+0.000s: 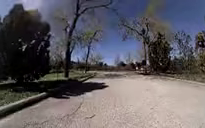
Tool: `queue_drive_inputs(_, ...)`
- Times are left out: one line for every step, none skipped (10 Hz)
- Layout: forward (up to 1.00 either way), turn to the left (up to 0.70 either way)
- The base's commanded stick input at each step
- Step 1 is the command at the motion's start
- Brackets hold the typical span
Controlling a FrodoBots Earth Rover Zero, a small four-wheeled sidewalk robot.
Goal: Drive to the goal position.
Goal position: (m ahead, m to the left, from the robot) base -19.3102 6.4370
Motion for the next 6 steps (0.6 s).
queue_drive_inputs(0.85,0.0)
queue_drive_inputs(0.85,0.0)
queue_drive_inputs(0.85,0.0)
queue_drive_inputs(0.1,0.0)
queue_drive_inputs(0.0,0.0)
queue_drive_inputs(0.0,0.0)
